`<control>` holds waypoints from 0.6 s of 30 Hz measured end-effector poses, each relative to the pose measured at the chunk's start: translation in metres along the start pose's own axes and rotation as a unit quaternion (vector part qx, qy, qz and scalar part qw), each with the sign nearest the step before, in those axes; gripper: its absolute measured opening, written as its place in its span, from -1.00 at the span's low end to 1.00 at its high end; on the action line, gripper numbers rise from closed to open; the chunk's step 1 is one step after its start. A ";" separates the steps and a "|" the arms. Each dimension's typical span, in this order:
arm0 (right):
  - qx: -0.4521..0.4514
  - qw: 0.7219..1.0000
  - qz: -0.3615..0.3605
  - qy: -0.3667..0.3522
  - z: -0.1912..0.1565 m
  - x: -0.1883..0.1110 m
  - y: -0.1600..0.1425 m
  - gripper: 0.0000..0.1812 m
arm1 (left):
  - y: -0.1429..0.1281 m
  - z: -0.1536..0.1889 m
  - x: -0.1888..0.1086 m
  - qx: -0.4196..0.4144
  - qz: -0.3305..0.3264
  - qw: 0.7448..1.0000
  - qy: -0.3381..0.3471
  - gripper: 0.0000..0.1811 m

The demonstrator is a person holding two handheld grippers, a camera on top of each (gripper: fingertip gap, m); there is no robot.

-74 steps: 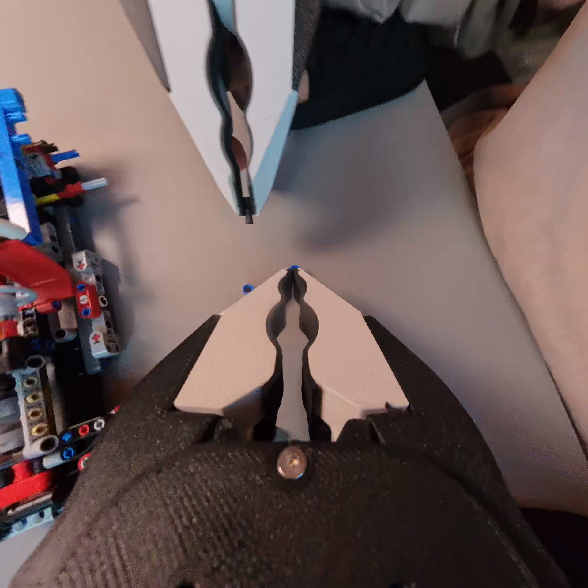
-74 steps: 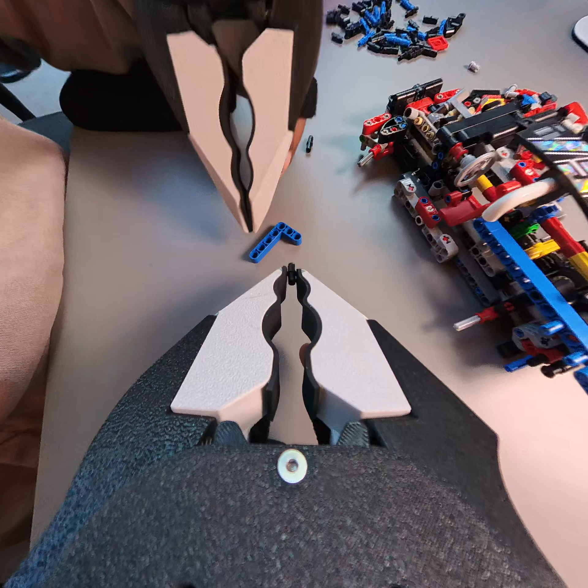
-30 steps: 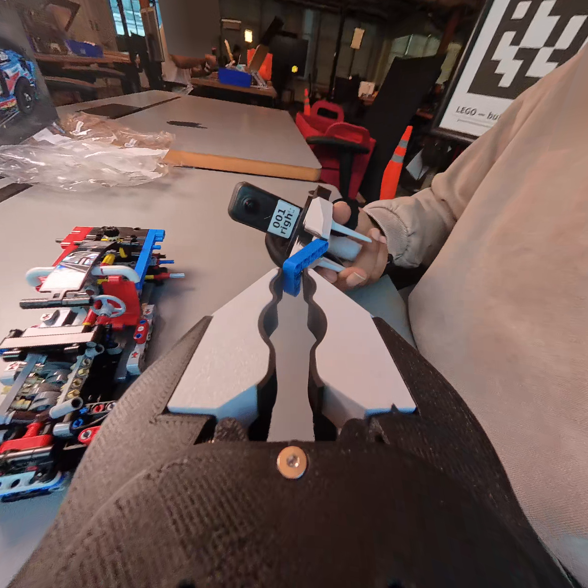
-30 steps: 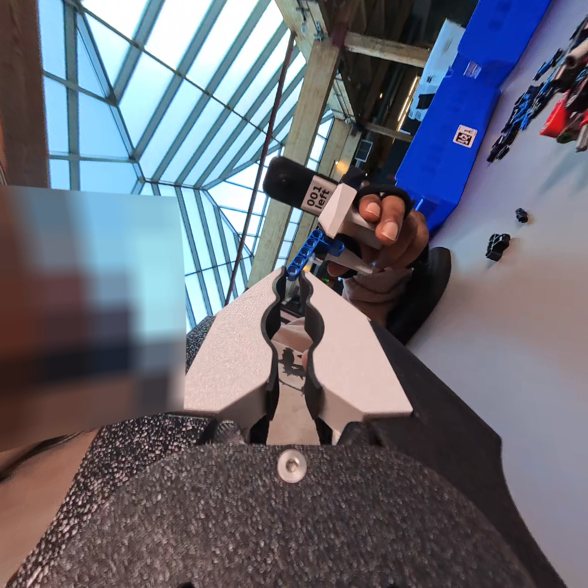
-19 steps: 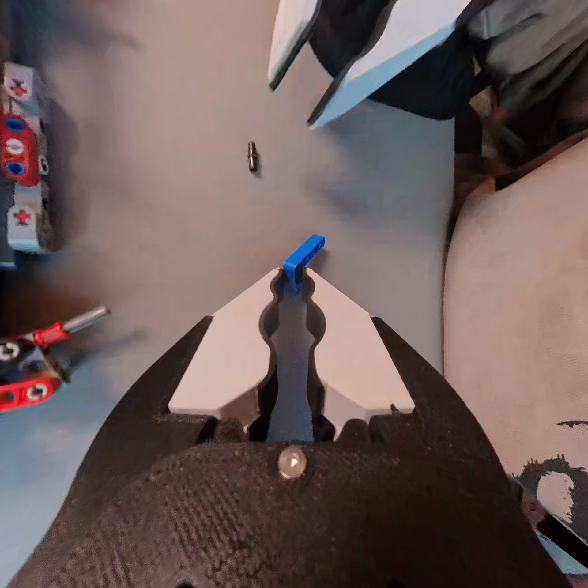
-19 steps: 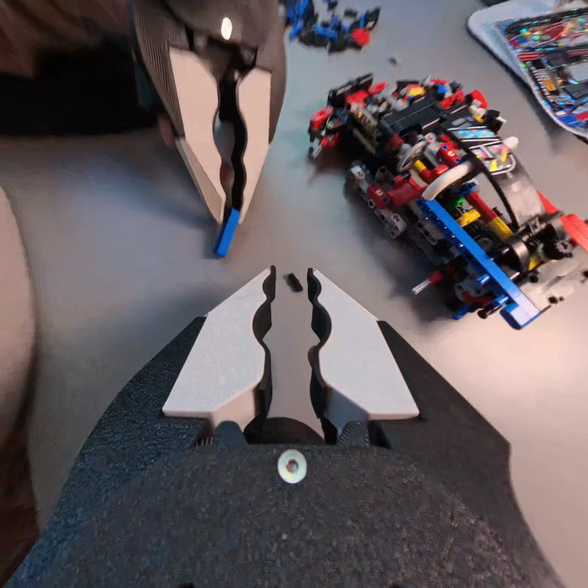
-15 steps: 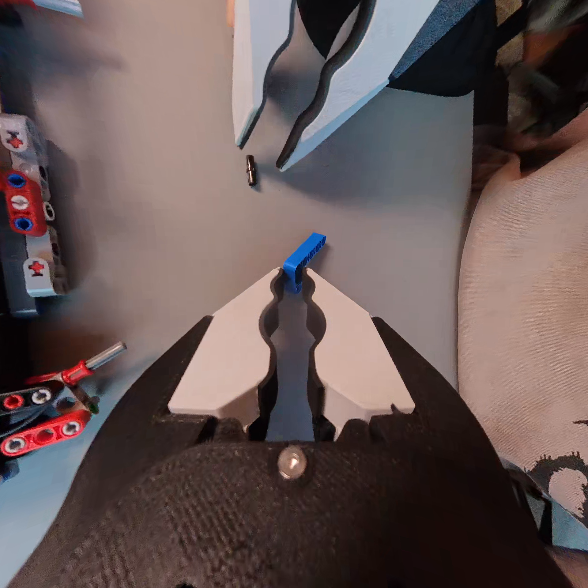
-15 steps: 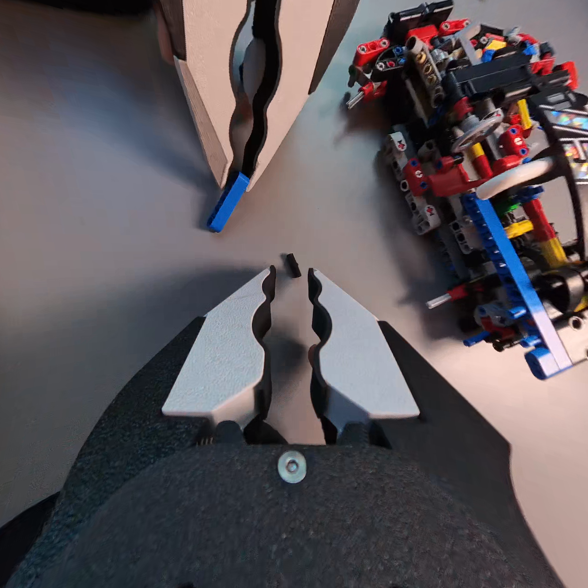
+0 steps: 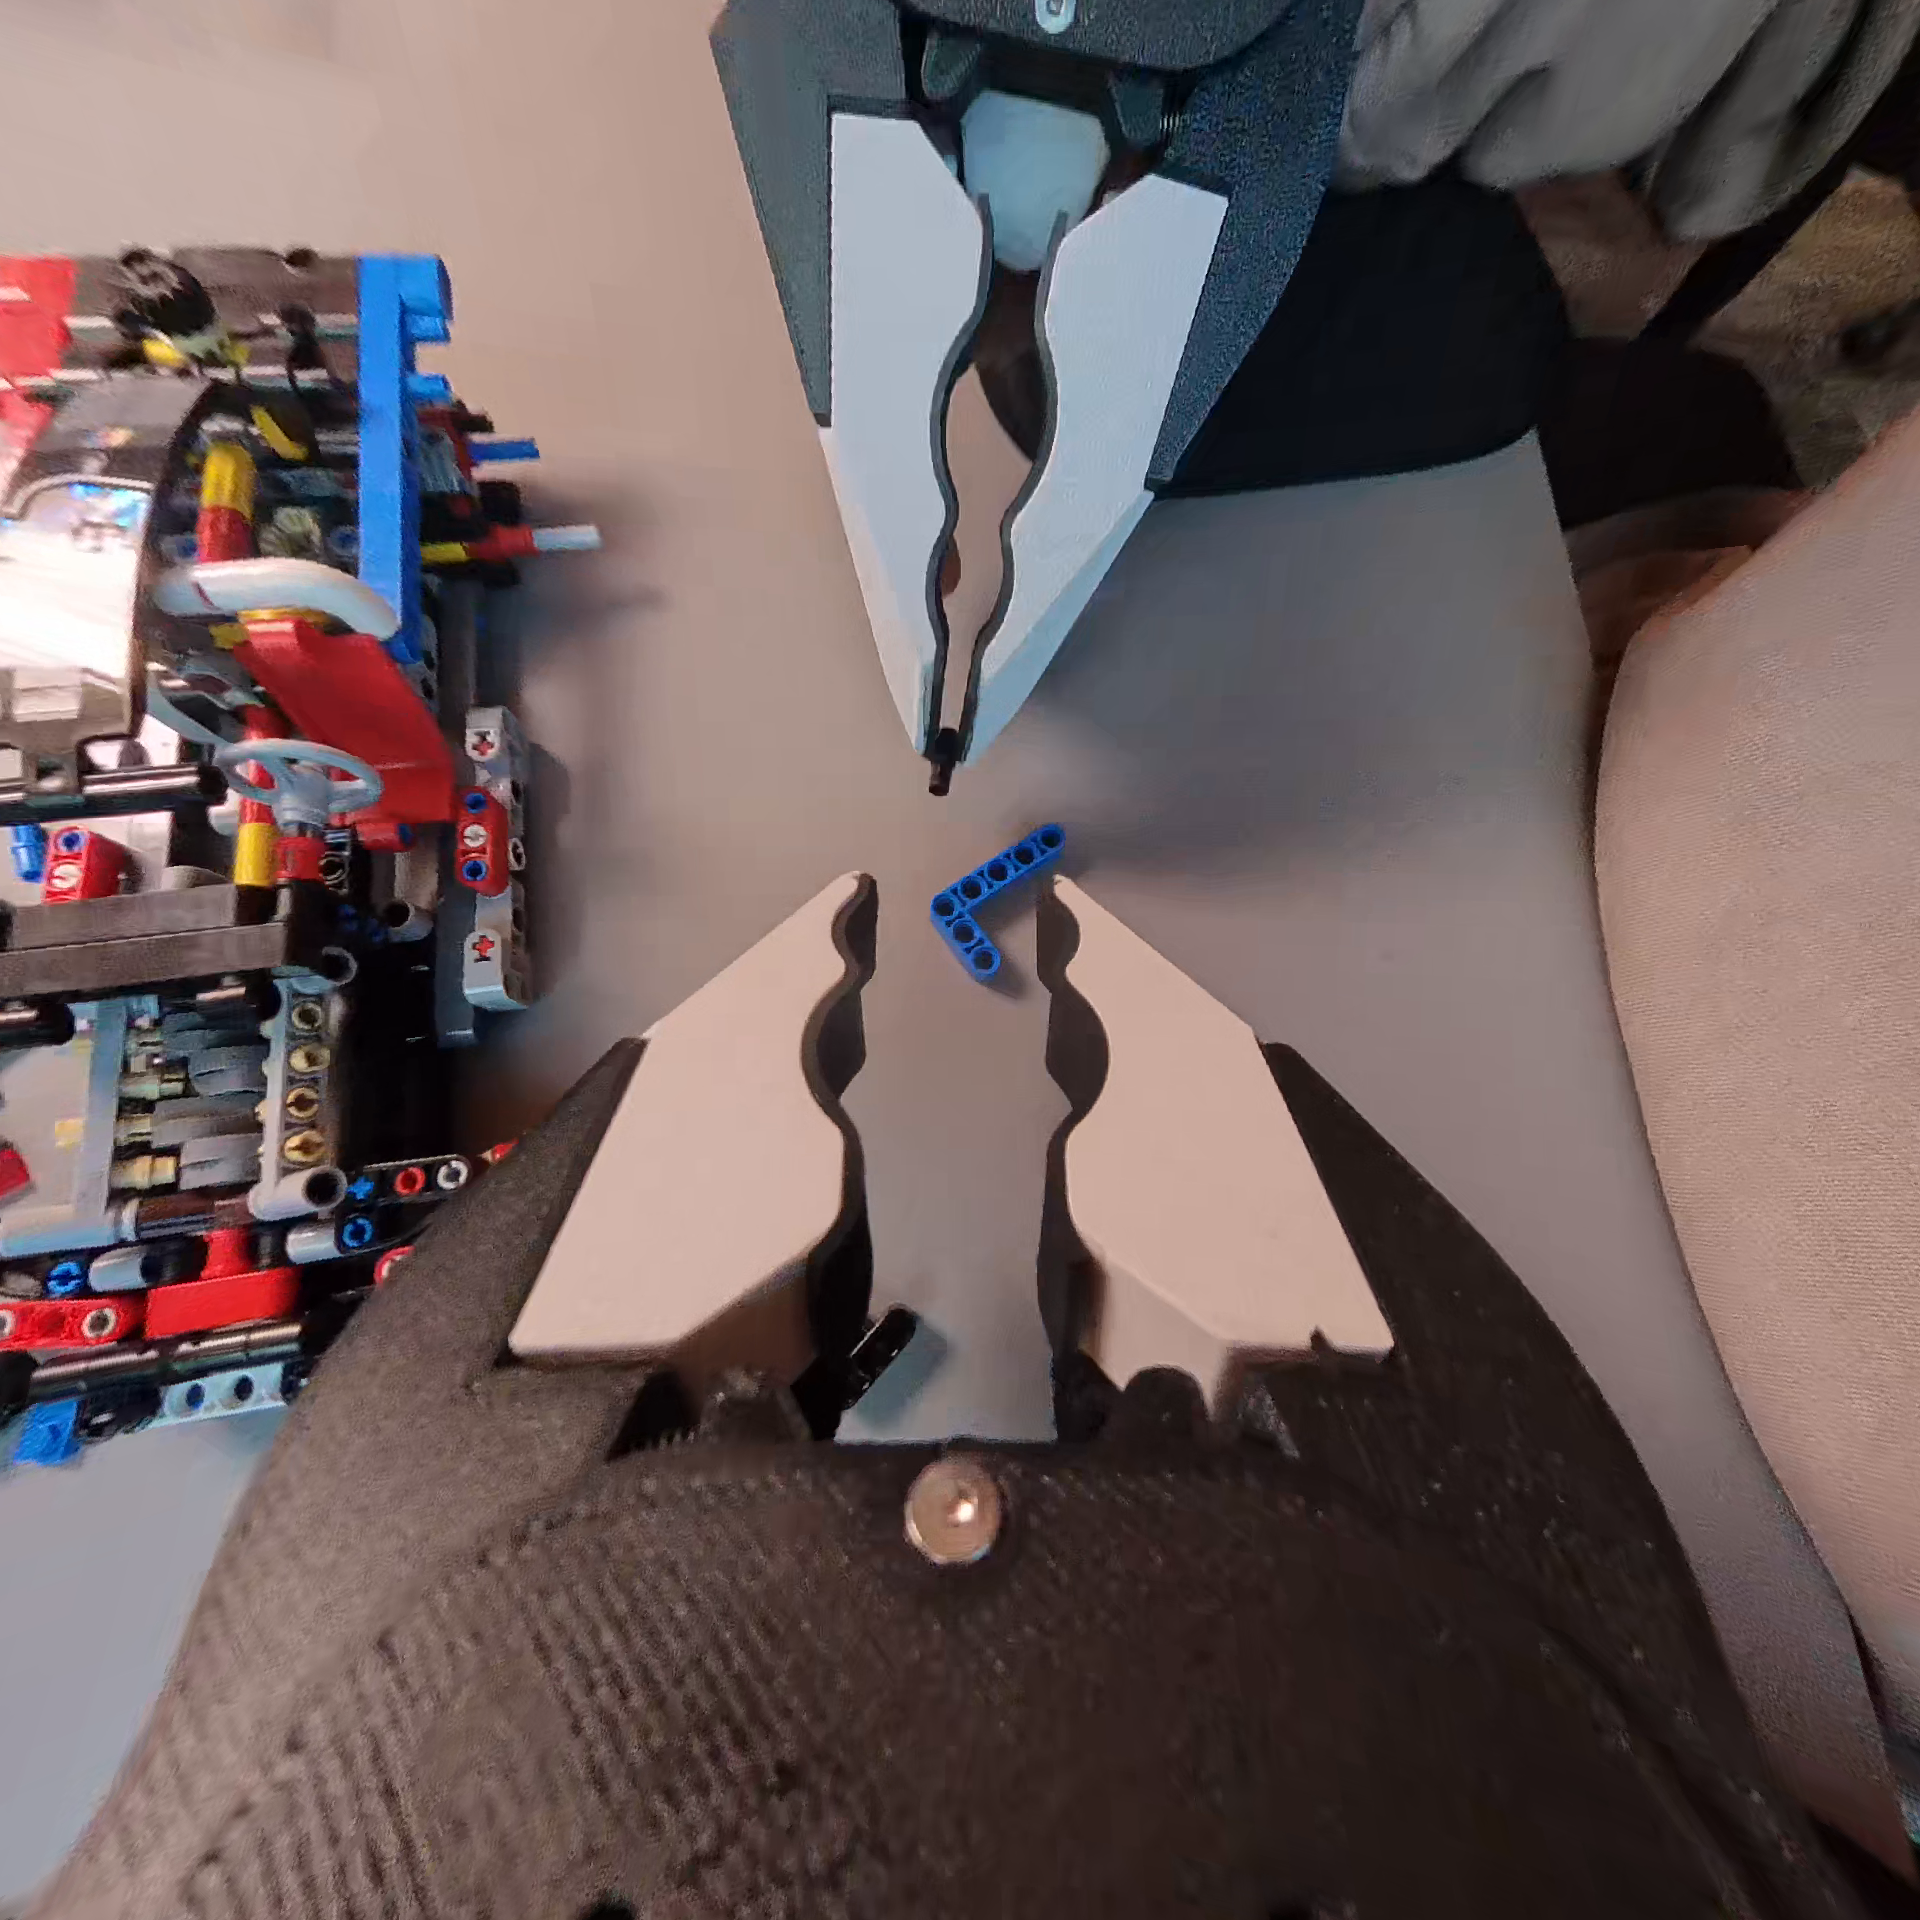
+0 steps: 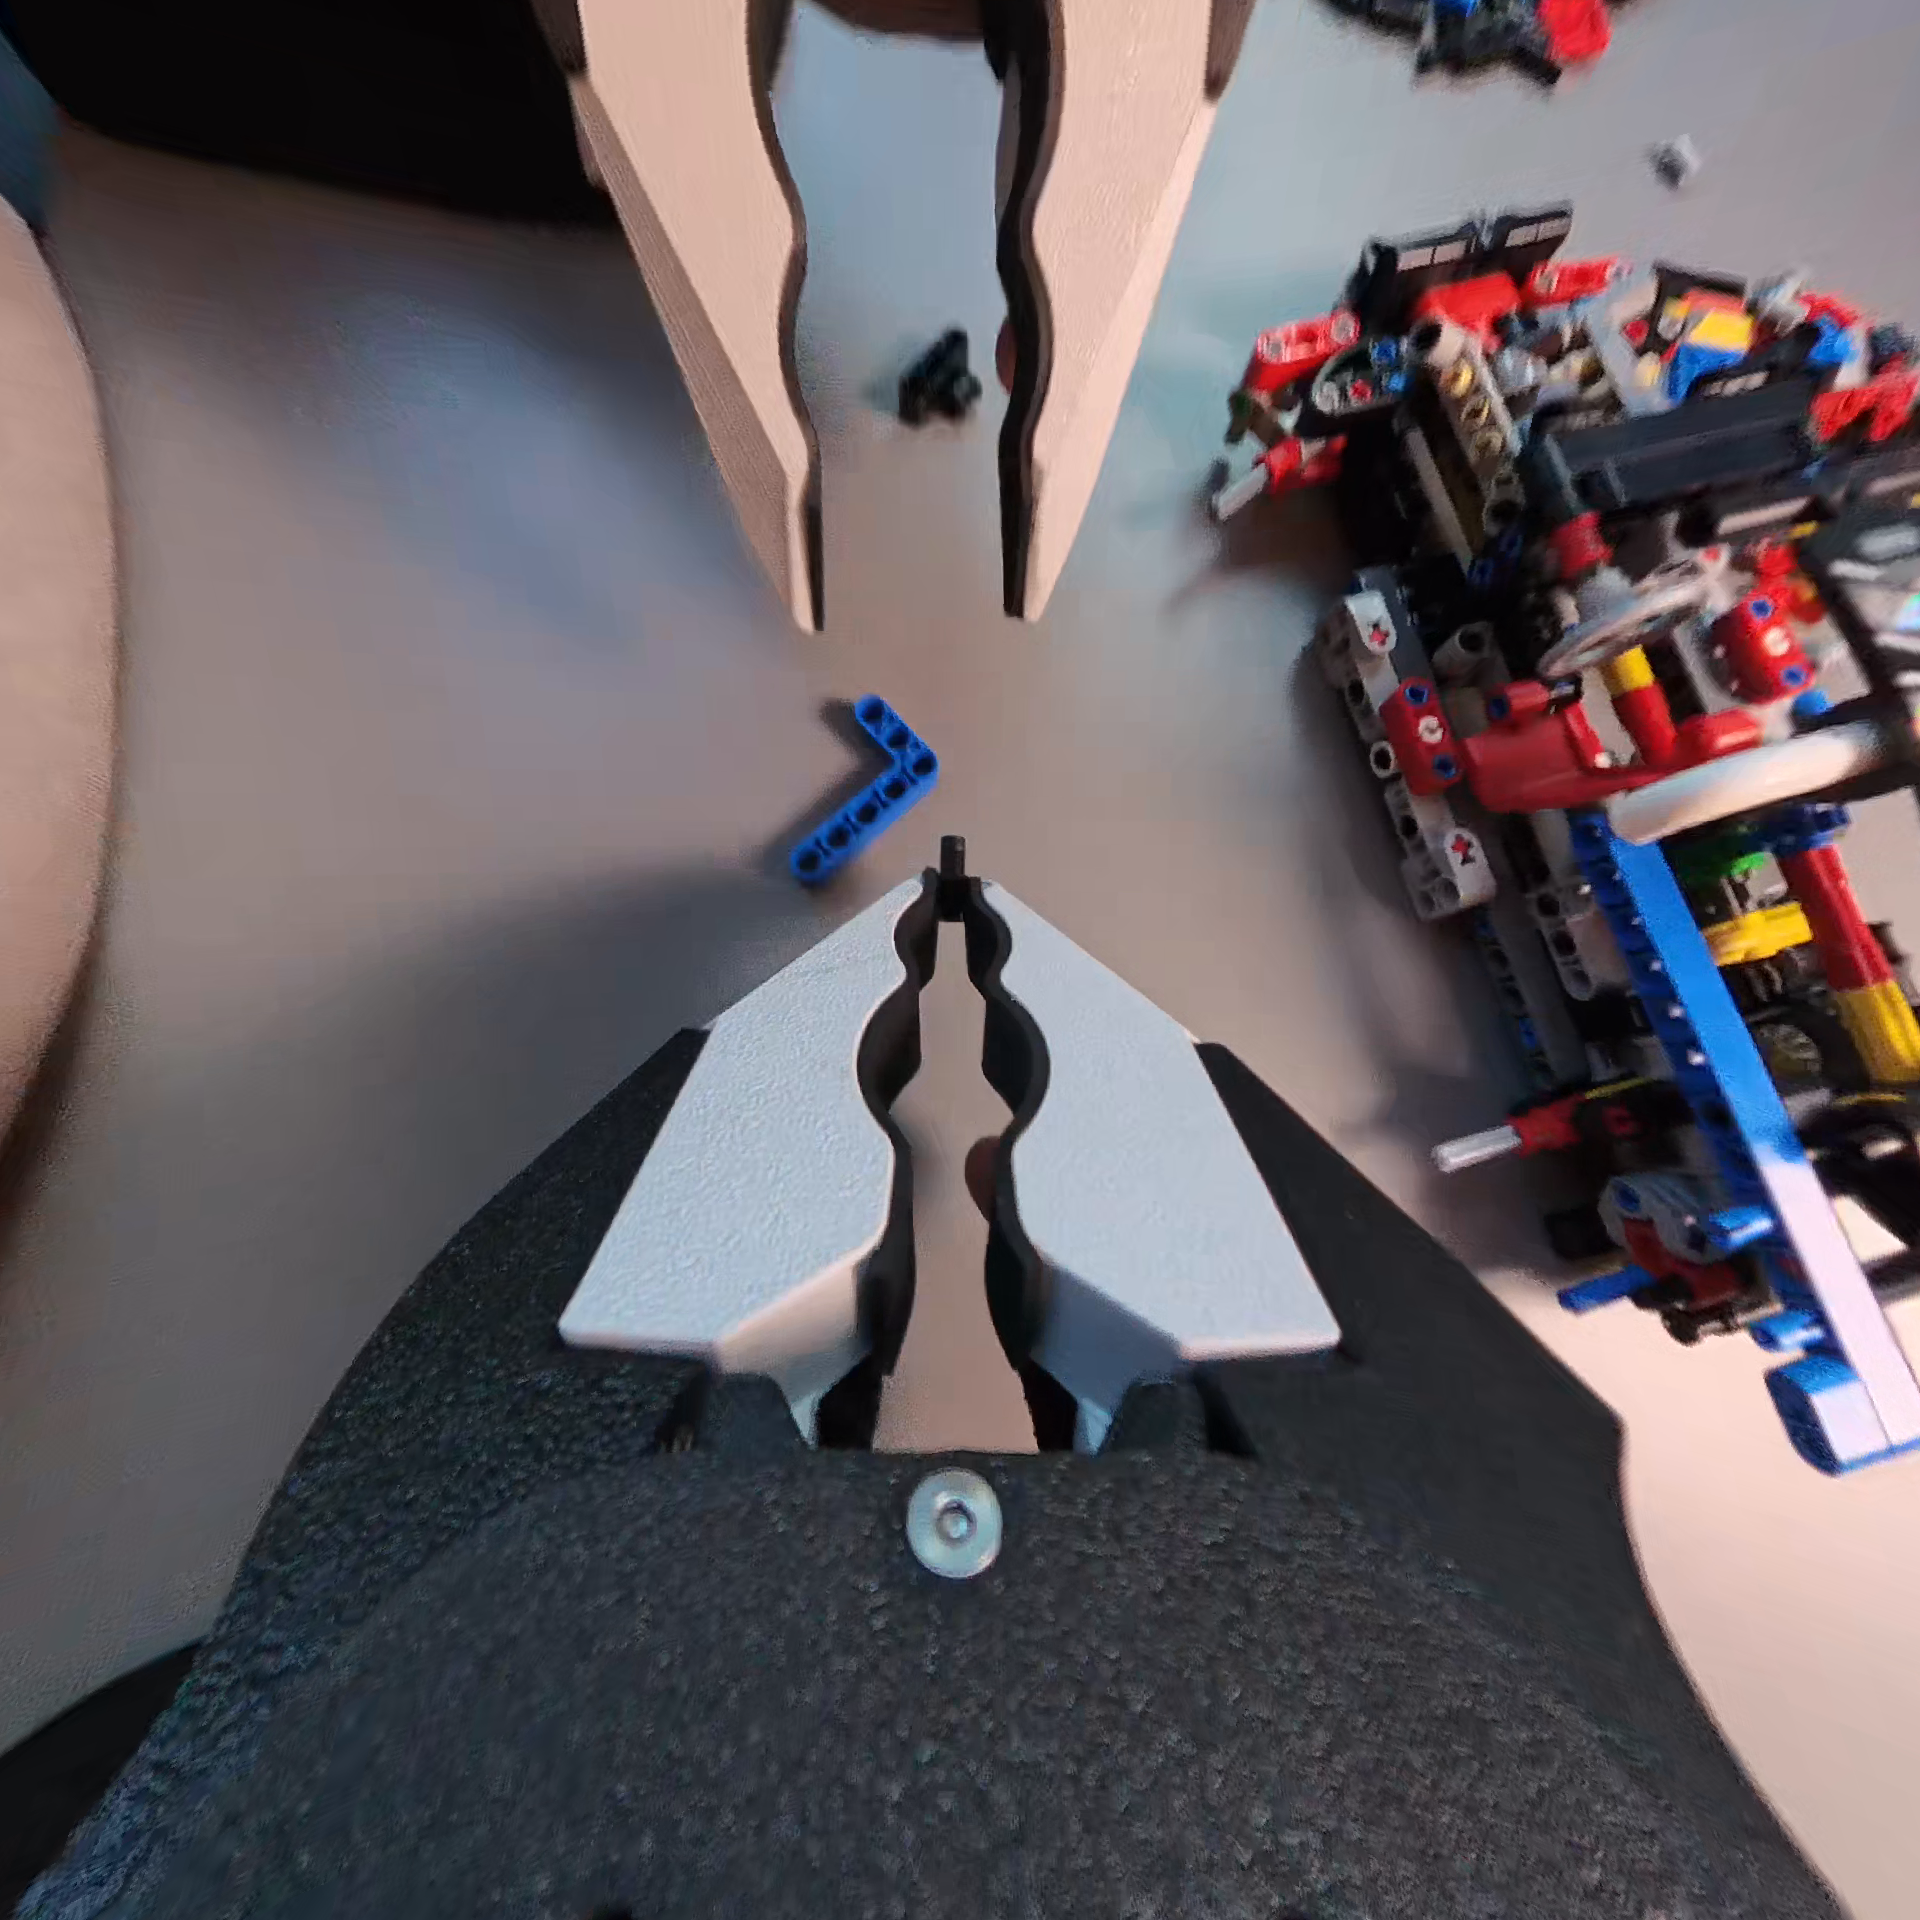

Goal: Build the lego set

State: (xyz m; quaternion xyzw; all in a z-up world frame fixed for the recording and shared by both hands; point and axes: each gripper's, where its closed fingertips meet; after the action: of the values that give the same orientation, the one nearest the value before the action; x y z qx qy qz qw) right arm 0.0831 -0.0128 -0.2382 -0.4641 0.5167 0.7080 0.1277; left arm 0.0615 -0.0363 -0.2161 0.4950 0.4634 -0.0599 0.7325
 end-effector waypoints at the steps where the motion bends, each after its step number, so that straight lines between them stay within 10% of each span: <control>1: -0.003 1.000 0.023 0.001 -0.004 -0.003 0.011 -0.97 | 0.002 0.005 -0.004 0.003 0.026 1.000 0.005 -0.71; 18: -0.119 0.991 0.062 -0.016 -0.037 -0.007 0.066 -0.97 | 0.007 0.031 -0.027 -0.116 0.163 0.974 -0.108 -0.99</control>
State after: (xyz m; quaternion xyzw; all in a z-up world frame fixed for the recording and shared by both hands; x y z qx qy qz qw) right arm 0.0626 -0.0706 -0.1939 -0.4322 0.4541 0.7782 0.0357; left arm 0.0694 -0.0668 -0.1892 0.4664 0.2983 0.0610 0.8305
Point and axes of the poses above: each gripper's, where its closed fingertips meet, x out along the fingers, y out of its top, z = x × y across the jaws, and after that the axes turned 6 degrees about -z, right-handed
